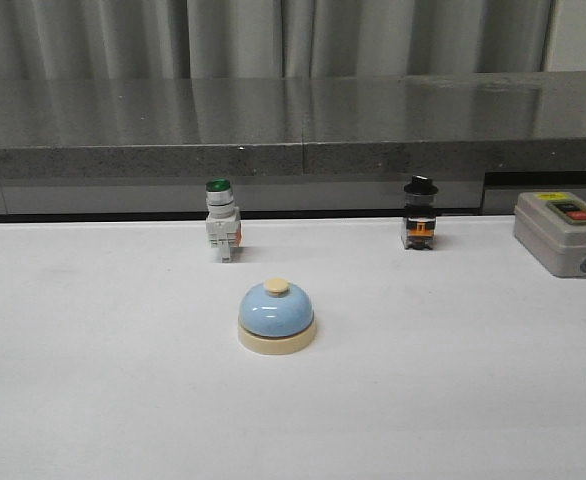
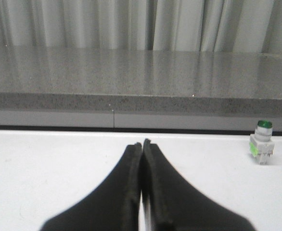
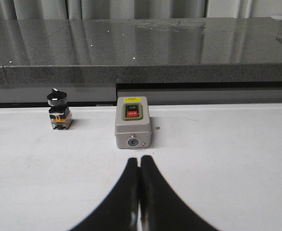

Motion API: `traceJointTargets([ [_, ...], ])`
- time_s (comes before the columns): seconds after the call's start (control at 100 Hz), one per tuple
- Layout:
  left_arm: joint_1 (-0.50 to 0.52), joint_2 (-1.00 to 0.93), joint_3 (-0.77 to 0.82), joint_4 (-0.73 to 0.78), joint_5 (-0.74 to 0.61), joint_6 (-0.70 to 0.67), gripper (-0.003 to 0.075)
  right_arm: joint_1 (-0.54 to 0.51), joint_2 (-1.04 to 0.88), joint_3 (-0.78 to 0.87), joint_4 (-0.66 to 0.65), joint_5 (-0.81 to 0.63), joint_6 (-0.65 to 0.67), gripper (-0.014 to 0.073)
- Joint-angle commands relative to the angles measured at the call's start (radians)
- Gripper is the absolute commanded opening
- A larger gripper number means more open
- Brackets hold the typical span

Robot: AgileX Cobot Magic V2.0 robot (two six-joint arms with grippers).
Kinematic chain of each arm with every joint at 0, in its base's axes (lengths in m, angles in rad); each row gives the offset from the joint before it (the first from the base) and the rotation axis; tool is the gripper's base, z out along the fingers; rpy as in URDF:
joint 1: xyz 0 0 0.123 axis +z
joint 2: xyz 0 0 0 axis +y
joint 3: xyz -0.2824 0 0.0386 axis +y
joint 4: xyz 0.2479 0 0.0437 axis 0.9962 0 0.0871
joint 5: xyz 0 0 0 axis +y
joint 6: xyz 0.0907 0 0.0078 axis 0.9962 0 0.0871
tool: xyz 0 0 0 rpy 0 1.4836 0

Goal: Place and press bell with both arms

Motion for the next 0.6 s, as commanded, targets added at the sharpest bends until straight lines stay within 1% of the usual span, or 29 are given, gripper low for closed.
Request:
traceJointTargets([
  [0.0, 0.001, -0.035, 0.029, 0.011, -0.140, -0.025, -0.0019, 0.001, -0.005, -0.001, -0.012, -0.078, 0.001, -0.0068],
  [0.06, 0.001, -0.035, 0.022, 0.011, -0.078, -0.025, -0.0019, 0.001, -0.005, -0.001, -0.012, -0.078, 0.001, -0.0068],
  [0.59, 0.001, -0.035, 0.026, 0.011, -0.079, -0.025, -0.0019, 0.001, -0.005, -0.001, -0.012, -0.078, 0.001, -0.0068],
])
